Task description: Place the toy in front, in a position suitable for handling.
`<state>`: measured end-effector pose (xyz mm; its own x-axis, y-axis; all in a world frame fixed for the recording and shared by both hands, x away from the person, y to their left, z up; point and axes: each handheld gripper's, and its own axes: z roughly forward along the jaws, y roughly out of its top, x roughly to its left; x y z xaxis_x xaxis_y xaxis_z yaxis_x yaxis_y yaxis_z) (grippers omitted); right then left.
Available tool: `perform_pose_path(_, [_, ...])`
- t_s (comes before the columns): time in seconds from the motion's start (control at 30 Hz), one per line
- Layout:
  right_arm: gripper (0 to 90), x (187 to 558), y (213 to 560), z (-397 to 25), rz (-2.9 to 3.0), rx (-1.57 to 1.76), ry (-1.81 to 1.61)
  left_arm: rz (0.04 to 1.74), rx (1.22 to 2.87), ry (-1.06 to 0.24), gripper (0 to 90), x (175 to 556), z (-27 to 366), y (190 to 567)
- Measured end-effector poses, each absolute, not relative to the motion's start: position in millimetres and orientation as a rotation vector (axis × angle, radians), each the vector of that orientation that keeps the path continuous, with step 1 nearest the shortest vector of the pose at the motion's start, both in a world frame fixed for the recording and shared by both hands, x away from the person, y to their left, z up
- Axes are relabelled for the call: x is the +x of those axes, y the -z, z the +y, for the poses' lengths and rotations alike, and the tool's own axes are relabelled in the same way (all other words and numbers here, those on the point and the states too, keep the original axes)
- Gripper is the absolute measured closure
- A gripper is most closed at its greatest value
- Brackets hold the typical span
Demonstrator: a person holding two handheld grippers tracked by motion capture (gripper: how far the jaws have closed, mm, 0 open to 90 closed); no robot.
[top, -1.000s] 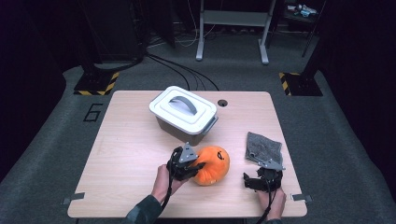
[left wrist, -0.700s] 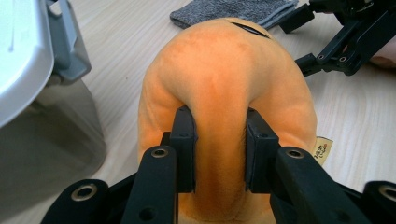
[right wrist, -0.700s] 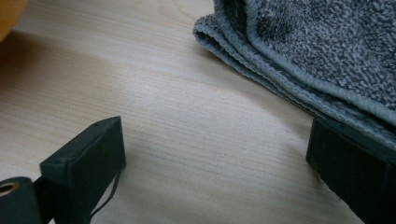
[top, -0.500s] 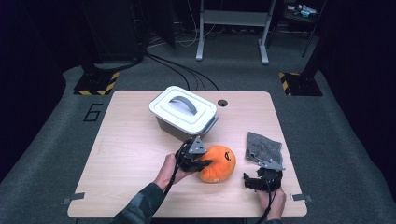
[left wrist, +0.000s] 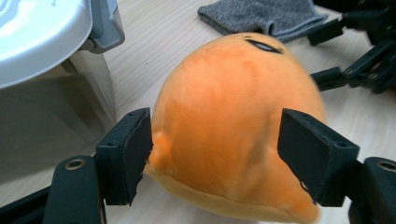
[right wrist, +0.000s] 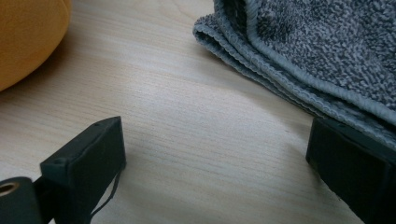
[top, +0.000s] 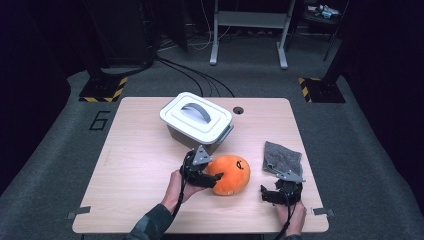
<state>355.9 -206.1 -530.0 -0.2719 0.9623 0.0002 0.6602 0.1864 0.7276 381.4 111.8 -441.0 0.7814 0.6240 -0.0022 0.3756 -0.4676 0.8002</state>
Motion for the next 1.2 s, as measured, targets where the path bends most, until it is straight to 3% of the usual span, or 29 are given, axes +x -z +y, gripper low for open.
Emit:
perform_pose_path(0.33, [3.8,355.8,530.0,-206.0,2.002,1.518,-0.863,0.900,2.034,-0.390,24.1,342.8,113.7,447.9])
perform_pose_path(0.67, [3.8,355.9,530.1,-206.2,2.004,1.517,-0.864,1.031,2.068,-0.339,27.6,336.5,98.7,474.0])
perform_pose_path(0.7, [3.8,355.9,530.1,-206.2,2.004,1.517,-0.864,1.027,2.081,-0.337,29.7,336.2,97.2,475.8])
perform_pose_path(0.73, [3.8,355.8,530.0,-206.2,2.004,1.516,-0.861,1.040,2.074,-0.337,40.0,335.8,94.9,478.0])
perform_pose_path(0.8, [3.9,355.9,530.1,-206.2,2.004,1.517,-0.865,1.043,2.087,-0.343,42.8,336.1,93.2,481.3])
perform_pose_path(0.87, [3.9,355.7,529.9,-206.6,2.007,1.511,-0.858,1.034,2.091,-0.341,56.4,336.8,93.8,482.9])
perform_pose_path(0.97, [3.9,355.7,530.0,-206.6,2.007,1.510,-0.858,1.004,2.103,-0.343,64.2,340.1,97.0,484.5])
perform_pose_path(1.2, [4.0,355.8,530.1,-206.3,2.005,1.515,-0.865,0.925,2.095,-0.289,68.8,350.0,106.8,486.5])
